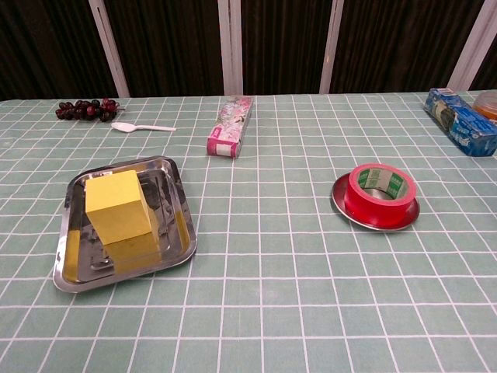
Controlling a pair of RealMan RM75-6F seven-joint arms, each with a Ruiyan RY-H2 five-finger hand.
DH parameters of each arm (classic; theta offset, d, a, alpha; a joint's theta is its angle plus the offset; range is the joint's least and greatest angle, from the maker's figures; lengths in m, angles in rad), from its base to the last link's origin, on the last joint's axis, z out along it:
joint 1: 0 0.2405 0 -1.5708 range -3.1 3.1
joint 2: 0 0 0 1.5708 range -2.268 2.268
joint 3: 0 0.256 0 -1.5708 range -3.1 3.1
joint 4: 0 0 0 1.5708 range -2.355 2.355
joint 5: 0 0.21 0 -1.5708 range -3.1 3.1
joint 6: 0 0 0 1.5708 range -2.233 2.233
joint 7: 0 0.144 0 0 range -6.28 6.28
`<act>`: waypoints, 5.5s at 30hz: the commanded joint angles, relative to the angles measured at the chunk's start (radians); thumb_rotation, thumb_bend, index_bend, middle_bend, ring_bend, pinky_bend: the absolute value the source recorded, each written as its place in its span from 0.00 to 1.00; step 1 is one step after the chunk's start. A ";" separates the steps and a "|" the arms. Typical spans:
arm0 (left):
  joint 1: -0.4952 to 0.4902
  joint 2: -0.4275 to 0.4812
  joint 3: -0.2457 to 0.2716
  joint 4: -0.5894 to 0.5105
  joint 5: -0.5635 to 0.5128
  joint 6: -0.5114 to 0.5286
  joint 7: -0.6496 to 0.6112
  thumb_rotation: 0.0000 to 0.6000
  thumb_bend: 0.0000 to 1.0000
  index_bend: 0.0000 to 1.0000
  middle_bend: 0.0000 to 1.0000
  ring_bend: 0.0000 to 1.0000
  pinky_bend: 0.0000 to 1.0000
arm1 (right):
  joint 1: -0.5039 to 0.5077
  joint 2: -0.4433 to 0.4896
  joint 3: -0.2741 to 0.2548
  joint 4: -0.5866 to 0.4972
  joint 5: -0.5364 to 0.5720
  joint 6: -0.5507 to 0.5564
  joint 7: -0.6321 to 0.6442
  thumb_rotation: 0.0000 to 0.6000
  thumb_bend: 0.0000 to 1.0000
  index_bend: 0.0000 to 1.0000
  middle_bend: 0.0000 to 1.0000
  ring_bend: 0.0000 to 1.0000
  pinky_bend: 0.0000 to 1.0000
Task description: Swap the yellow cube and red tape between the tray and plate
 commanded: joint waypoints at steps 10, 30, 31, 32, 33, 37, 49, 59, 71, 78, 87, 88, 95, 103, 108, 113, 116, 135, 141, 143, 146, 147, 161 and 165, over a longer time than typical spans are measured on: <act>-0.014 -0.006 -0.002 0.005 0.014 -0.014 -0.004 1.00 0.05 0.10 0.00 0.00 0.00 | -0.005 0.012 -0.015 -0.021 -0.010 -0.016 0.008 1.00 0.04 0.05 0.00 0.01 0.00; -0.014 -0.018 -0.007 0.007 0.006 -0.014 0.016 1.00 0.05 0.10 0.00 0.00 0.00 | 0.161 0.031 0.038 -0.118 0.095 -0.312 0.050 1.00 0.05 0.04 0.00 0.01 0.00; -0.015 -0.020 -0.009 0.009 0.003 -0.016 0.021 1.00 0.05 0.10 0.00 0.00 0.00 | 0.190 0.032 0.057 -0.132 0.116 -0.348 0.039 1.00 0.05 0.04 0.00 0.01 0.00; -0.016 -0.023 -0.011 0.011 -0.001 -0.019 0.024 1.00 0.05 0.10 0.00 0.00 0.00 | 0.220 0.031 0.076 -0.143 0.143 -0.385 0.021 1.00 0.05 0.04 0.00 0.01 0.00; -0.017 -0.024 -0.012 0.012 -0.004 -0.021 0.026 1.00 0.05 0.10 0.00 0.00 0.00 | 0.239 0.030 0.088 -0.149 0.163 -0.410 0.006 1.00 0.05 0.04 0.00 0.01 0.00; -0.020 -0.029 -0.022 0.017 -0.025 -0.027 0.036 1.00 0.05 0.10 0.00 0.00 0.00 | 0.350 0.011 0.143 -0.183 0.305 -0.555 -0.083 1.00 0.05 0.04 0.00 0.01 0.00; -0.020 -0.032 -0.037 0.031 -0.054 -0.025 0.047 1.00 0.05 0.10 0.00 0.00 0.00 | 0.615 -0.135 0.184 -0.086 0.698 -0.755 -0.318 1.00 0.05 0.04 0.00 0.01 0.00; -0.017 -0.043 -0.047 0.033 -0.072 -0.015 0.078 1.00 0.05 0.10 0.00 0.00 0.00 | 0.756 -0.236 0.146 0.069 0.854 -0.808 -0.399 1.00 0.04 0.04 0.00 0.07 0.00; -0.023 -0.055 -0.053 0.037 -0.083 -0.020 0.105 1.00 0.05 0.10 0.00 0.00 0.00 | 0.801 -0.268 0.102 0.162 0.864 -0.828 -0.365 1.00 0.05 0.18 0.07 0.28 0.15; -0.025 -0.061 -0.052 0.039 -0.080 -0.019 0.107 1.00 0.05 0.10 0.00 0.00 0.00 | 0.798 -0.298 0.090 0.189 0.813 -0.790 -0.335 1.00 0.19 0.31 0.20 0.44 0.28; -0.019 -0.057 -0.057 0.037 -0.083 -0.006 0.093 1.00 0.05 0.10 0.00 0.00 0.00 | 0.792 -0.302 0.112 0.183 0.696 -0.726 -0.283 1.00 0.27 0.38 0.26 0.50 0.34; -0.018 -0.056 -0.056 0.038 -0.083 -0.005 0.092 1.00 0.05 0.10 0.00 0.00 0.00 | 0.794 -0.289 0.122 0.167 0.689 -0.721 -0.276 1.00 0.27 0.38 0.26 0.50 0.34; -0.018 -0.052 -0.061 0.040 -0.093 -0.007 0.081 1.00 0.05 0.10 0.00 0.00 0.00 | 0.867 -0.244 0.202 0.092 0.741 -0.732 -0.305 1.00 0.28 0.38 0.26 0.50 0.34; -0.021 -0.051 -0.068 0.049 -0.104 -0.013 0.074 1.00 0.05 0.10 0.00 0.00 0.00 | 1.000 -0.364 0.240 0.172 0.869 -0.815 -0.321 1.00 0.28 0.38 0.26 0.50 0.34; -0.023 -0.051 -0.068 0.053 -0.110 -0.022 0.072 1.00 0.05 0.10 0.00 0.00 0.00 | 1.062 -0.484 0.237 0.296 0.895 -0.842 -0.315 1.00 0.28 0.35 0.25 0.50 0.34; -0.026 -0.050 -0.061 0.052 -0.108 -0.033 0.074 1.00 0.05 0.10 0.00 0.00 0.00 | 1.093 -0.582 0.240 0.425 0.883 -0.838 -0.289 1.00 0.22 0.26 0.15 0.39 0.27; -0.025 -0.048 -0.062 0.050 -0.110 -0.031 0.071 1.00 0.05 0.10 0.00 0.00 0.00 | 1.098 -0.612 0.237 0.476 0.875 -0.853 -0.270 1.00 0.16 0.20 0.07 0.25 0.20; -0.038 -0.055 -0.048 0.049 -0.090 -0.051 0.083 1.00 0.05 0.10 0.00 0.00 0.00 | 0.965 -0.360 0.193 0.189 0.752 -0.705 -0.240 1.00 0.05 0.12 0.00 0.04 0.02; -0.041 -0.036 -0.042 0.026 -0.059 -0.045 0.050 1.00 0.03 0.10 0.00 0.00 0.00 | 0.722 -0.105 0.093 -0.058 0.591 -0.414 -0.190 1.00 0.04 0.12 0.00 0.04 0.02; -0.055 -0.018 -0.039 0.013 -0.038 -0.061 0.024 1.00 0.03 0.10 0.00 0.00 0.00 | 0.621 -0.034 0.032 -0.107 0.505 -0.330 -0.125 1.00 0.04 0.12 0.00 0.04 0.01; -0.089 0.011 -0.044 -0.011 -0.032 -0.113 0.022 1.00 0.02 0.10 0.00 0.00 0.00 | 0.491 0.025 -0.063 -0.133 0.386 -0.220 -0.051 1.00 0.04 0.12 0.00 0.04 0.01; -0.106 0.021 -0.047 -0.025 -0.034 -0.140 0.026 1.00 0.02 0.10 0.00 0.00 0.00 | 0.447 0.034 -0.094 -0.132 0.345 -0.182 -0.025 1.00 0.04 0.12 0.00 0.04 0.00; -0.425 0.049 -0.131 -0.215 -0.299 -0.619 0.322 1.00 0.00 0.10 0.00 0.00 0.00 | 0.184 0.050 -0.244 -0.042 0.153 -0.034 0.121 1.00 0.04 0.12 0.00 0.04 0.00; -0.526 -0.016 -0.146 -0.192 -0.430 -0.715 0.427 1.00 0.00 0.10 0.00 0.00 0.00 | 0.170 0.057 -0.225 -0.037 0.148 -0.033 0.128 1.00 0.05 0.12 0.00 0.04 0.00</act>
